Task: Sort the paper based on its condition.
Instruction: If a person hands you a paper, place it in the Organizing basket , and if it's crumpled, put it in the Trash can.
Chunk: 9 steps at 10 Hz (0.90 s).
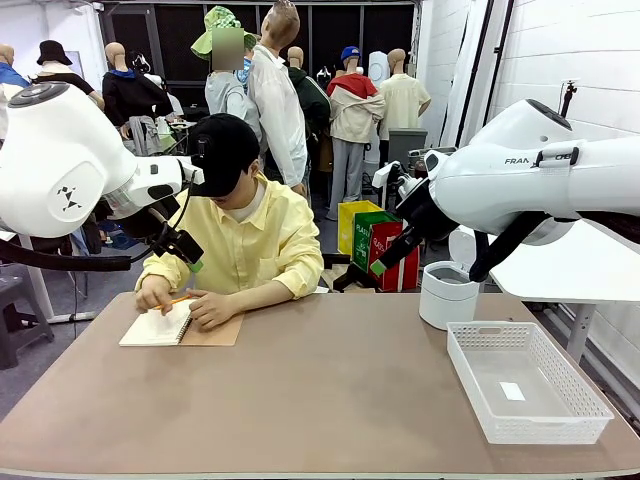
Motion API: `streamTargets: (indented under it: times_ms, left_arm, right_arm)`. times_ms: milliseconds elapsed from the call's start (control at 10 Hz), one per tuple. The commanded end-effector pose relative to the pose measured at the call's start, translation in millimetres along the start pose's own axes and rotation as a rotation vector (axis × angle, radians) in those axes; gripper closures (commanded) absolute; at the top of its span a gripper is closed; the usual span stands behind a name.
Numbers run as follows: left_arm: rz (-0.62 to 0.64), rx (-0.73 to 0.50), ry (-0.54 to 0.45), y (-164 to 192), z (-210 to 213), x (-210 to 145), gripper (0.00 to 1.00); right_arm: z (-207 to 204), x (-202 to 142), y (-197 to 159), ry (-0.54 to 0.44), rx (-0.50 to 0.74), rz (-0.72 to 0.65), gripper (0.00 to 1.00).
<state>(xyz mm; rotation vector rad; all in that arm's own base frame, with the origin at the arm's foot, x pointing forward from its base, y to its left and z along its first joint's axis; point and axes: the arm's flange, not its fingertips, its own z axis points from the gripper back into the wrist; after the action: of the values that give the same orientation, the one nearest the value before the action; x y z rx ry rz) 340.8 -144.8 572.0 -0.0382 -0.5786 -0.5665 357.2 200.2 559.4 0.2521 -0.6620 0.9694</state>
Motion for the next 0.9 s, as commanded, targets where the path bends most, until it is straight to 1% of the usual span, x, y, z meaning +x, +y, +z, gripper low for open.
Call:
streamTargets:
  times_ms: [0, 800]
  left_arm:
    - [-0.008, 0.002, -0.011, 1.6, -1.3, -0.3, 0.0]
    - [-0.008, 0.002, -0.011, 1.6, -1.3, -0.3, 0.0]
  right_arm:
    - [-0.5, 0.0, 0.6, 0.005, -0.009, -0.011, 0.0]
    - [-0.5, 0.0, 0.6, 0.005, -0.009, -0.011, 0.0]
